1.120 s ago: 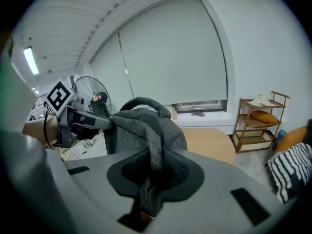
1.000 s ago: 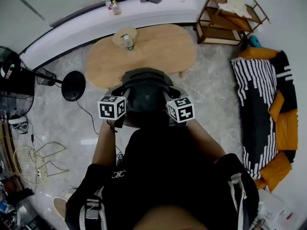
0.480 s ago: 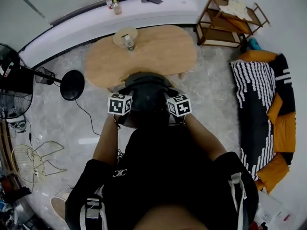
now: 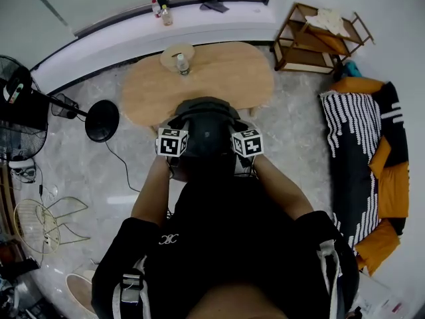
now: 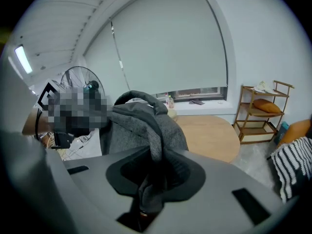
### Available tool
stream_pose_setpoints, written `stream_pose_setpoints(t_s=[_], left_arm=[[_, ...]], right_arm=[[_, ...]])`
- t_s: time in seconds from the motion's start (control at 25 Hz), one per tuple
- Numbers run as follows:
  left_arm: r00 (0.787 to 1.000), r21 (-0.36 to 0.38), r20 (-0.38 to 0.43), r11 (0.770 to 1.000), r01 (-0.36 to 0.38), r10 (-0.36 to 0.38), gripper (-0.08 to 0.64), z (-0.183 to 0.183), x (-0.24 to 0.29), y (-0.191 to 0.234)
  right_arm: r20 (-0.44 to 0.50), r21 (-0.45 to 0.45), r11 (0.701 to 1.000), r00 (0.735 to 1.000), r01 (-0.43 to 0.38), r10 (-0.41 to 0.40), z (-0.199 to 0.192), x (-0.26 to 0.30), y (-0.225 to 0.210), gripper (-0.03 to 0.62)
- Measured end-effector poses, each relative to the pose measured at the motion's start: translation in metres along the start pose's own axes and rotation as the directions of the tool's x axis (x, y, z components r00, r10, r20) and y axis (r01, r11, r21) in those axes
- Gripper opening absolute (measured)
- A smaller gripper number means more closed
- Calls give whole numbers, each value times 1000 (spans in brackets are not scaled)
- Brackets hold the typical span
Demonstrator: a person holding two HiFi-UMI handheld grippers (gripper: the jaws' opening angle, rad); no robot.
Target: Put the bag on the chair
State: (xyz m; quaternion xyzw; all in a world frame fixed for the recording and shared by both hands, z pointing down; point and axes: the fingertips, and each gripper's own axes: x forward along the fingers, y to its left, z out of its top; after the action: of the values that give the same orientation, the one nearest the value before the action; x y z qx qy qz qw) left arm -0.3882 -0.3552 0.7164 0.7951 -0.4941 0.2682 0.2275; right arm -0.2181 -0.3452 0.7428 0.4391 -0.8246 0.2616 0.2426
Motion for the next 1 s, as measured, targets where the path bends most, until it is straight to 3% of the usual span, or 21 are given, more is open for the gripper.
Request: stream_pose_setpoints(t_s=[0.44,0.64,0.72,0.84,1.0], left_arm=[[999,24,-47,1000,-15,16,172,-18,-11,-5],[999,18,35,999,-43,42,190,-5,-38,-7],[994,18,86,998,-66,64,193,10,-54,-6],[975,-14,199,995,-102,103,192,40,-83,-2],[931,-20,339,990,-137,135,181,86,-124,-3]], right_arm=[[-22,-13,1000,999,27,-28,-5,-8,8,95],[-51,-45,999,998,-28,25,-2,-30,17,121],[1,-45,999,1000,-14,14,9,-45,19,129],[162,-16,999,986,30,-27,46,-75,20,123],[398,-33,997,916,75,-55,119,-123,30,113]])
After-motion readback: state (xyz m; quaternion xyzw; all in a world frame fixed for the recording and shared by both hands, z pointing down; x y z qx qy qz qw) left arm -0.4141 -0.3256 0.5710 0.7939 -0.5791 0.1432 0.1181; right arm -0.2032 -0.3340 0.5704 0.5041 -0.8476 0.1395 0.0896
